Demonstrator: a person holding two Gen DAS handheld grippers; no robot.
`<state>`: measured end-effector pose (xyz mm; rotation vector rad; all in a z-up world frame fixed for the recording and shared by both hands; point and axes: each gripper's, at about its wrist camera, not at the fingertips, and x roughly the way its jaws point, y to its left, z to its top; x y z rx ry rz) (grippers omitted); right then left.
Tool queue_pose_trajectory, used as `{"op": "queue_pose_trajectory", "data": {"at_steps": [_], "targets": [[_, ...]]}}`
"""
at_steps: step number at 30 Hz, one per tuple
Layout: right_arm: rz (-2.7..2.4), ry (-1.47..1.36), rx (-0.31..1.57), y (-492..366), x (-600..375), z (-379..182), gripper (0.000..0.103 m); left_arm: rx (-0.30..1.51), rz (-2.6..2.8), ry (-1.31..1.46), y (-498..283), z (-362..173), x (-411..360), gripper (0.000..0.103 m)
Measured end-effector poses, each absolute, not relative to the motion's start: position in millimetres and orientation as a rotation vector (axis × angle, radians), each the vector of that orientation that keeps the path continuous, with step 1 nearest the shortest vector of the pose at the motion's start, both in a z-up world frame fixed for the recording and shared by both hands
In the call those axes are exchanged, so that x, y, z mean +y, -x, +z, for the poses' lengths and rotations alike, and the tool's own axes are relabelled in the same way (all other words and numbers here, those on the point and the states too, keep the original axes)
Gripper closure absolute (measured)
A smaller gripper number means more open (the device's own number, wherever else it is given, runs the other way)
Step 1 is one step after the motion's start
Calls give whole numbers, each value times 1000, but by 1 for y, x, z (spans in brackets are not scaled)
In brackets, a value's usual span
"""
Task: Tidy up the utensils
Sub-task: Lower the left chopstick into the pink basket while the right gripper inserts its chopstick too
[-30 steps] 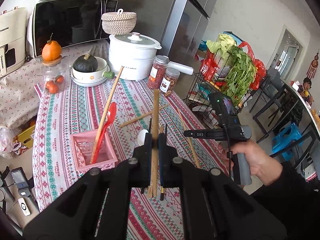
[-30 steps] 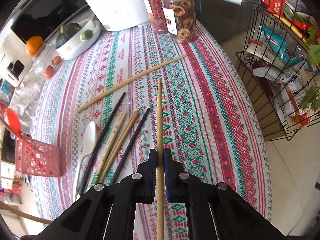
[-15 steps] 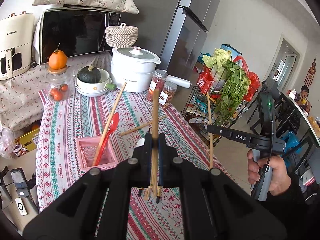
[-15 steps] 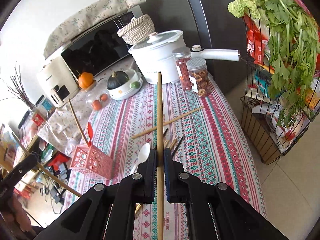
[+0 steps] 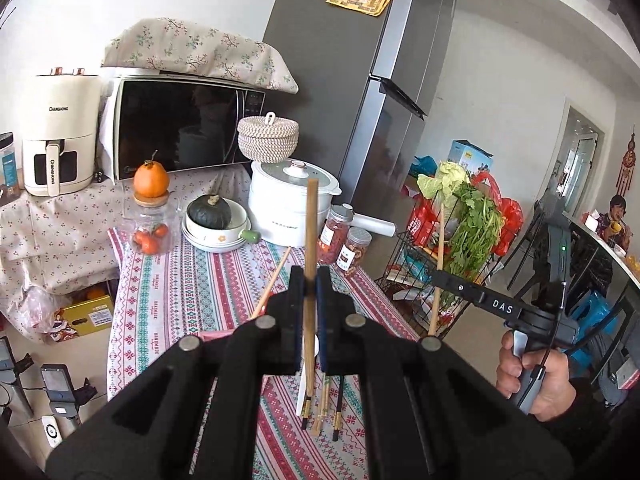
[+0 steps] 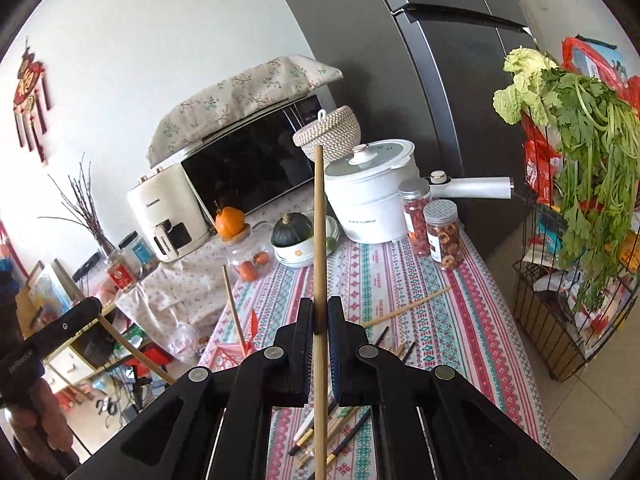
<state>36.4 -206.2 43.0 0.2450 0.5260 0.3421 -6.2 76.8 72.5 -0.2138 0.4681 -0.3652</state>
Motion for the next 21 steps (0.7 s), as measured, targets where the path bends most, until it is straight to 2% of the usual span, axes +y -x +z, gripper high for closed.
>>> {"op": "queue_pose_trajectory", "data": {"at_steps": [8,21], "targets": [[407,-257,465,-40,-180,47,96,384,-227,148,-6,71,88,96],[421,-260,382,-61,-128,35,96,497,-167,90,-62,13,101,96]]}}
